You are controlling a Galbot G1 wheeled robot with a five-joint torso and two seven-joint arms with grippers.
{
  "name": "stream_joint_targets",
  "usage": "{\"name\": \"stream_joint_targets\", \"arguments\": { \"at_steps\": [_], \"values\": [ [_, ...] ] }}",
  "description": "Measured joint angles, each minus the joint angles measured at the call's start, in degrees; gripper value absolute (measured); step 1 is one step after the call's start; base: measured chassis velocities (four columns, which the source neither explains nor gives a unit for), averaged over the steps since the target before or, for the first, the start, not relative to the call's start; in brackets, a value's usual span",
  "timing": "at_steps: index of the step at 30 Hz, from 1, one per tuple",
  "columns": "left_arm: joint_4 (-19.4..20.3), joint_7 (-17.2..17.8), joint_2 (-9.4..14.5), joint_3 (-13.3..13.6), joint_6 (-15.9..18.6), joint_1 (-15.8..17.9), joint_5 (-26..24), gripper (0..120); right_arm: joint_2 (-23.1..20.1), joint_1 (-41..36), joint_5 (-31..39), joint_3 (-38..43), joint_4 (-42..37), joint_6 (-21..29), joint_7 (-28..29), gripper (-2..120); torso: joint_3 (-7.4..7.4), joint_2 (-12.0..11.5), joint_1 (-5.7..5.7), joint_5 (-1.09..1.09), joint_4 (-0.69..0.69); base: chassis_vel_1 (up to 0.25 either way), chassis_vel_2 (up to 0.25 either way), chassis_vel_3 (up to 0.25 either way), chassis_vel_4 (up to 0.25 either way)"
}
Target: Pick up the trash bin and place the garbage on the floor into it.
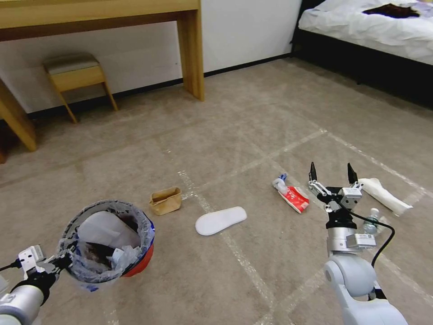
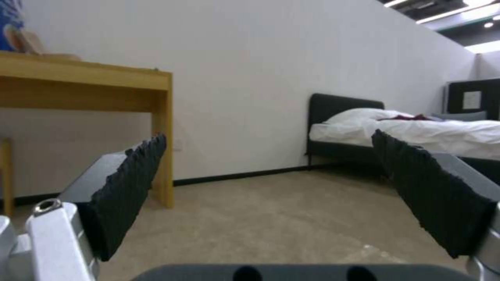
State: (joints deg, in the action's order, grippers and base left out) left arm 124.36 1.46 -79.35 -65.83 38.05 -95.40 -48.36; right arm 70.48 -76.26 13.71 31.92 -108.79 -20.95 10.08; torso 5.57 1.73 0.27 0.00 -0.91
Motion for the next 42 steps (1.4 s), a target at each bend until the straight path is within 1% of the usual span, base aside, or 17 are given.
{"name": "stream_joint_targets", "arguments": {
  "at_steps": [20, 36, 42],
  "values": [
    [-1.36, -0.10, 0.06, -0.02, -0.34, 0.60, 0.93, 1, 0.35, 0.53, -0.67, -0.05, 0.97, -1.07, -0.23, 100, 0.00, 0.00, 0.00, 0.00, 0.00, 0.011, 0.007, 0.010, 0.008],
    [-1.40, -0.10, 0.07, -0.42, -0.43, 0.47, 0.93, 1, 0.36, -0.44, -1.07, 0.63, 0.96, -1.28, -1.15, 100, 0.00, 0.00, 0.00, 0.00, 0.00, 0.000, 0.000, 0.000, 0.000],
    [-1.98, -0.09, 0.02, -0.56, -0.51, 0.51, 1.46, 1, 0.33, -0.46, -1.08, 0.64, 0.95, -1.30, -1.16, 100, 0.00, 0.00, 0.00, 0.00, -0.01, -0.063, 0.062, 0.068, -0.070]
  ]
}}
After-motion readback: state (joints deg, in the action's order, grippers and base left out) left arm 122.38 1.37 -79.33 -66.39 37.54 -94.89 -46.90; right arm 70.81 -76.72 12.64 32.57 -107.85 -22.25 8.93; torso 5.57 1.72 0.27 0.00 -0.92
